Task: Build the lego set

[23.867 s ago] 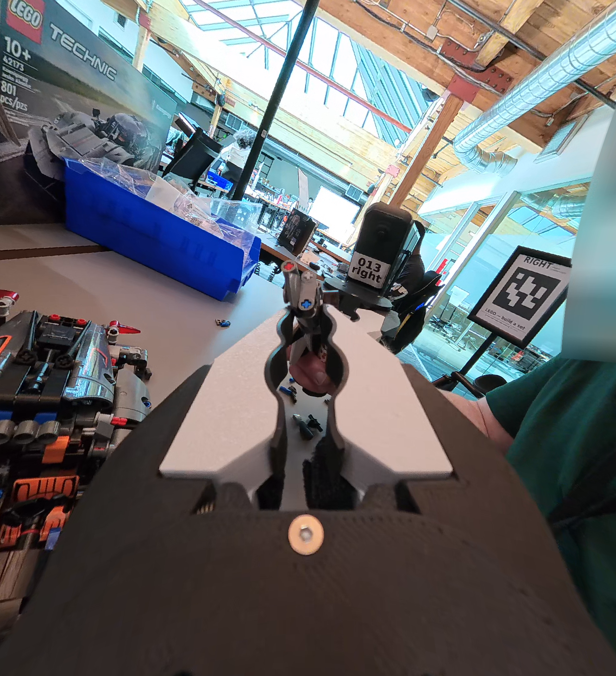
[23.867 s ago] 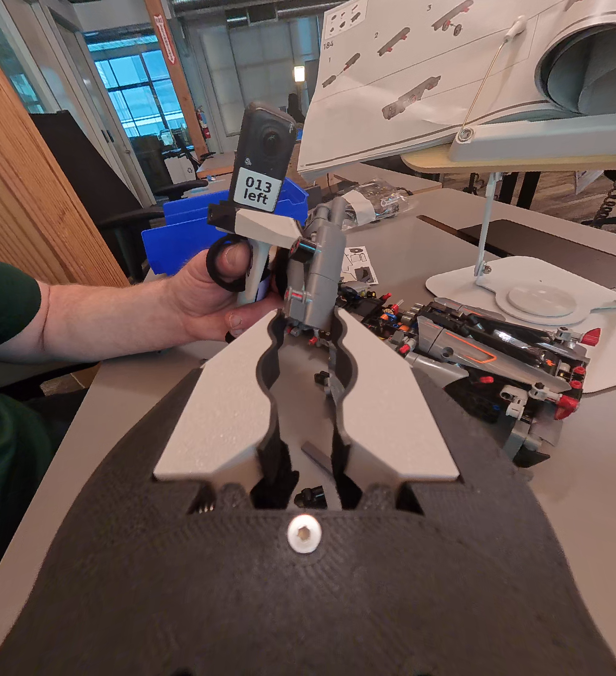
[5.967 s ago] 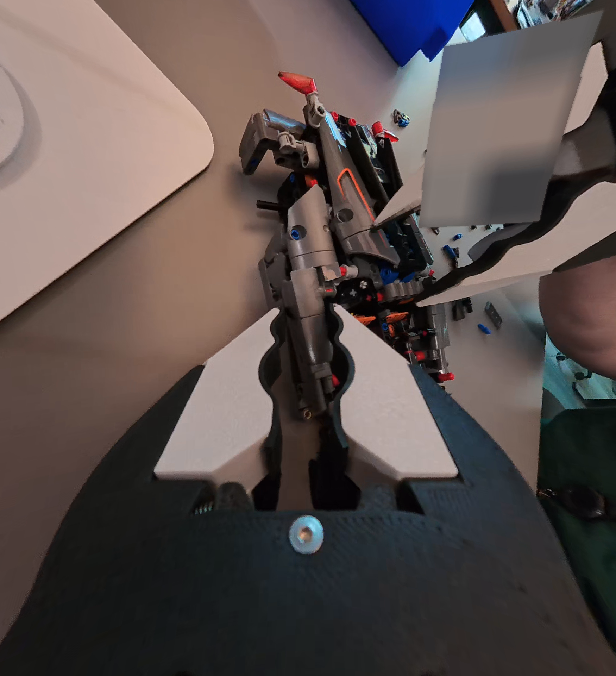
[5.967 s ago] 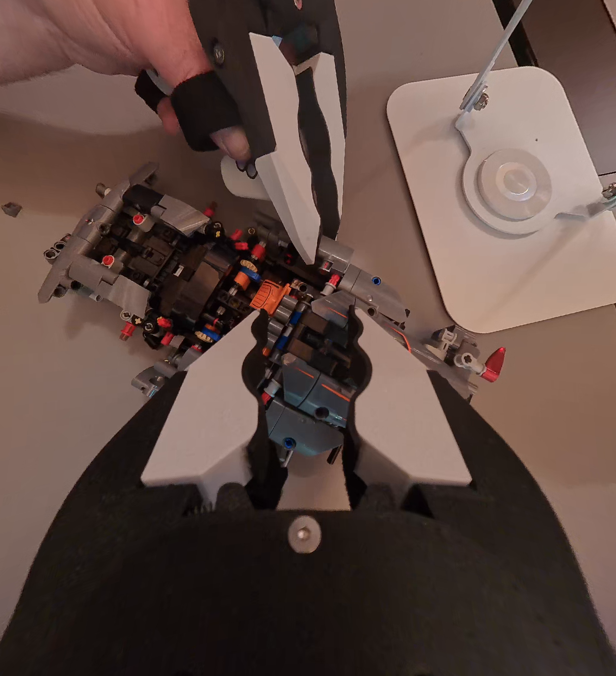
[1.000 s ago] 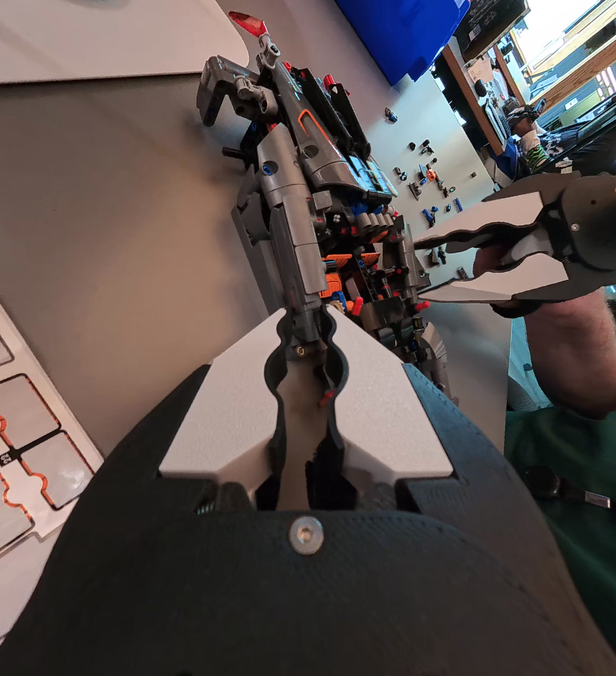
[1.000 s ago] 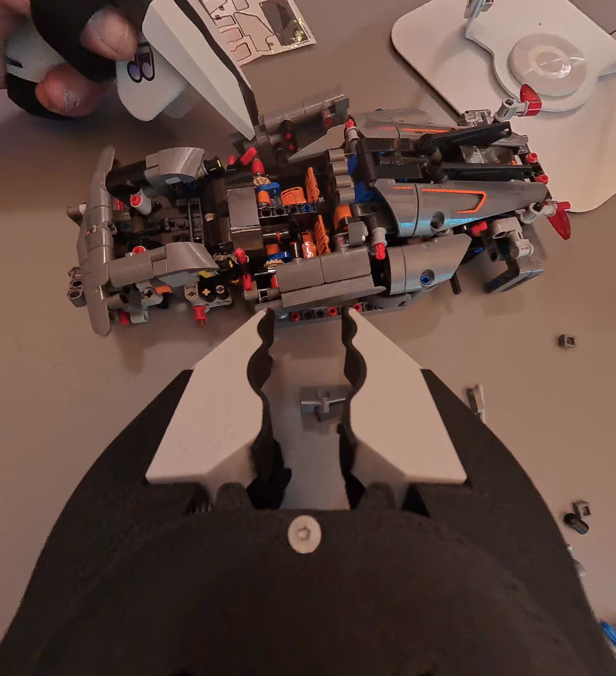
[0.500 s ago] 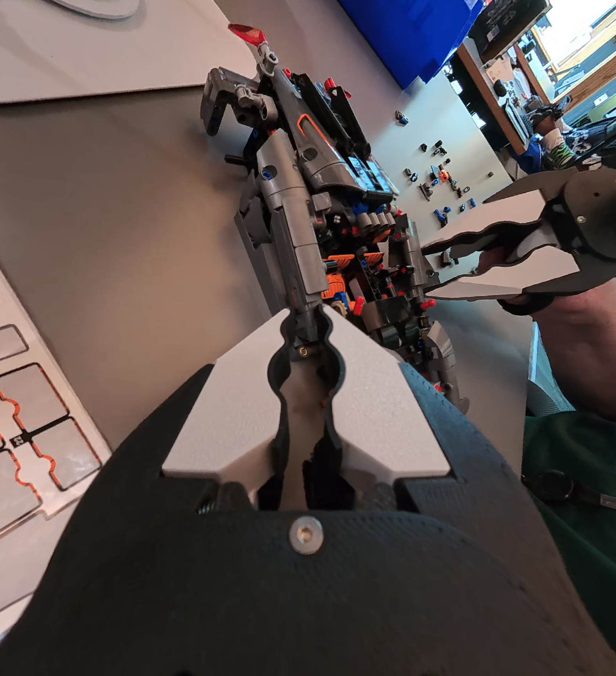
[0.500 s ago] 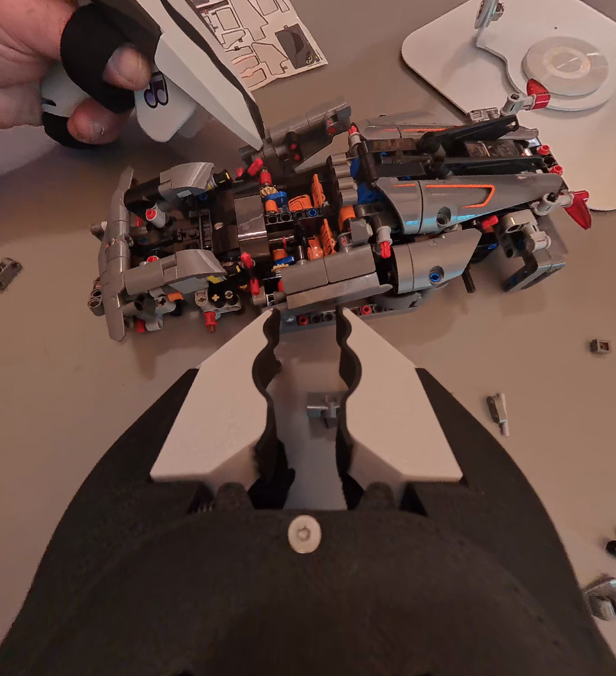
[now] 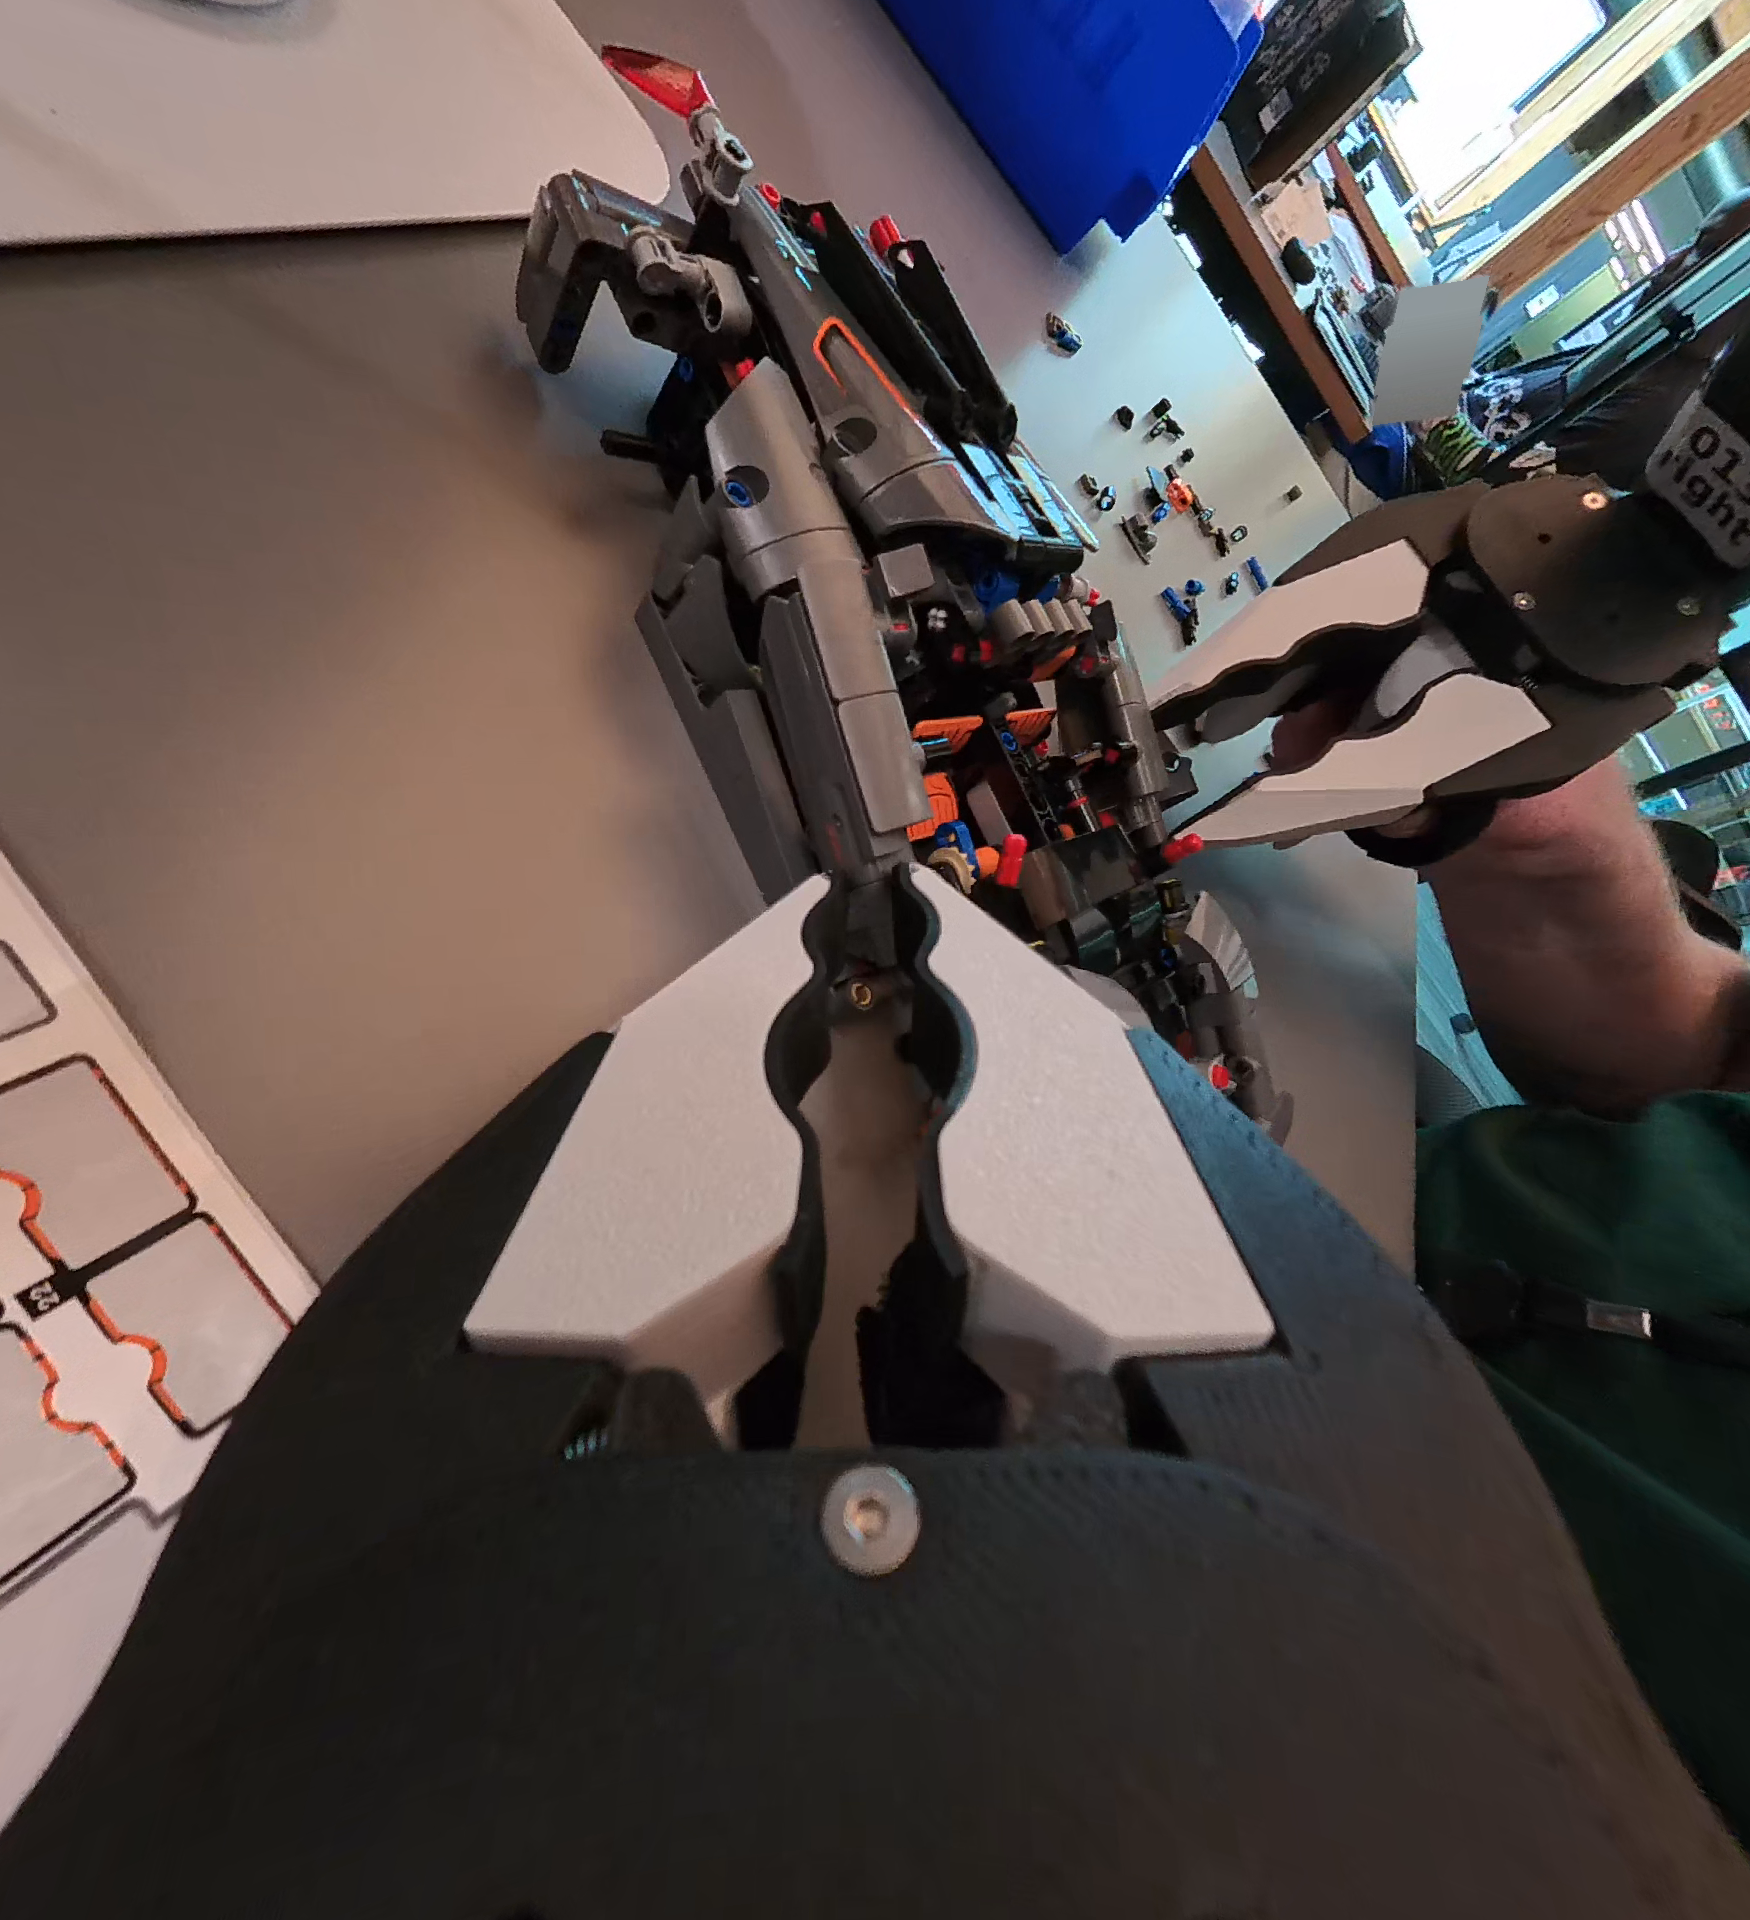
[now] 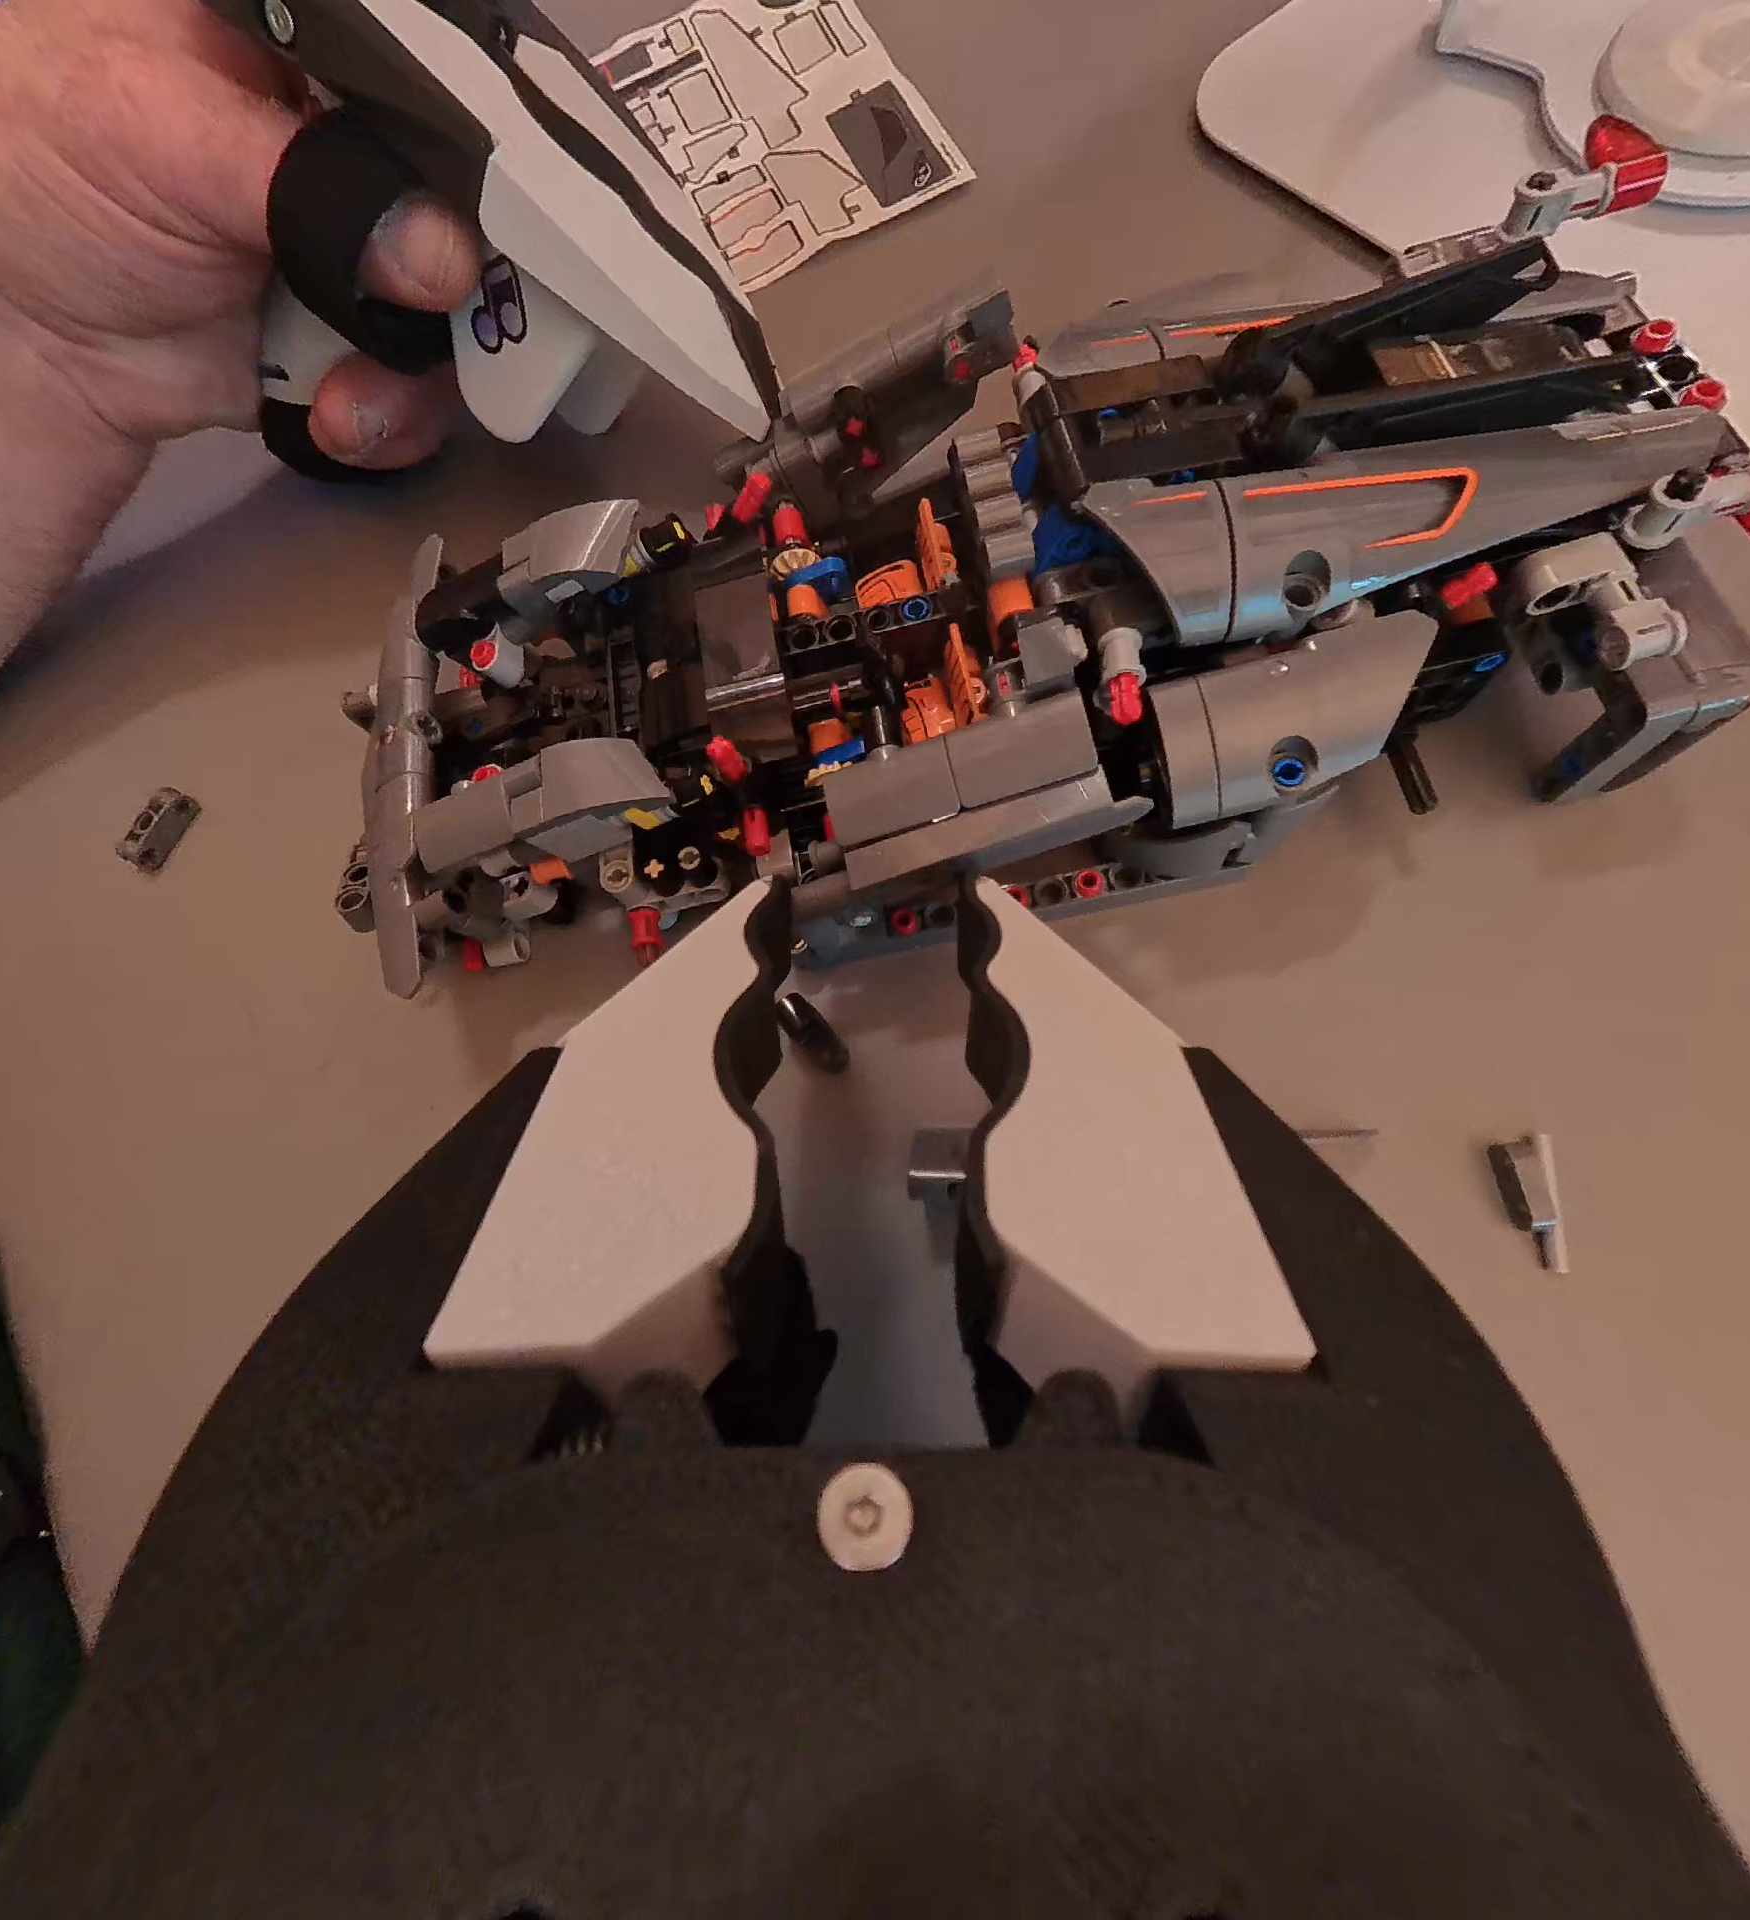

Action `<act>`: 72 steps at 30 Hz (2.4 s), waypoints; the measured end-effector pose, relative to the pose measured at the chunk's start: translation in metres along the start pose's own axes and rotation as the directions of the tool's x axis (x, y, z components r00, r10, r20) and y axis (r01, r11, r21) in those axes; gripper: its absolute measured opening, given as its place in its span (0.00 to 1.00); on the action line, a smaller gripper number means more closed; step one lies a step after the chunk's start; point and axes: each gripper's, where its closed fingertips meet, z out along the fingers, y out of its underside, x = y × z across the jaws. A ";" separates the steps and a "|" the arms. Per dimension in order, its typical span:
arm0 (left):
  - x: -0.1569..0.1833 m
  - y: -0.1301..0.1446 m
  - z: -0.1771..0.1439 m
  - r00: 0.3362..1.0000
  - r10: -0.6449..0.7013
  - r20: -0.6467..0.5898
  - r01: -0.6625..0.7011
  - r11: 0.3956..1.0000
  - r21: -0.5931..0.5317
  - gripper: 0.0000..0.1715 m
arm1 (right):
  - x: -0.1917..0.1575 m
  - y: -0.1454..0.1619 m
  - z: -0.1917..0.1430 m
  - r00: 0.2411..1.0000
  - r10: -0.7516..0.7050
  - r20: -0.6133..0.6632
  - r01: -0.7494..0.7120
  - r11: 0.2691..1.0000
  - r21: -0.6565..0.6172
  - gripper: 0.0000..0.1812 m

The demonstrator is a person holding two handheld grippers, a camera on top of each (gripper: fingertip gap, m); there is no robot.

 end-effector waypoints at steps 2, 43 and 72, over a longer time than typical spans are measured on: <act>0.000 0.001 -0.002 1.000 0.008 -0.004 -0.008 1.000 0.000 0.03 | 0.000 0.000 0.001 1.000 0.000 0.003 0.000 1.000 0.005 0.16; -0.001 0.006 0.007 0.970 0.091 0.226 -0.097 0.995 0.016 0.09 | 0.003 -0.001 0.004 0.994 0.068 0.091 -0.075 0.994 0.085 0.12; 0.003 0.011 -0.006 0.995 -0.001 0.103 -0.002 1.000 0.023 0.05 | -0.006 0.001 -0.001 0.955 0.208 0.211 -0.230 0.969 0.090 0.05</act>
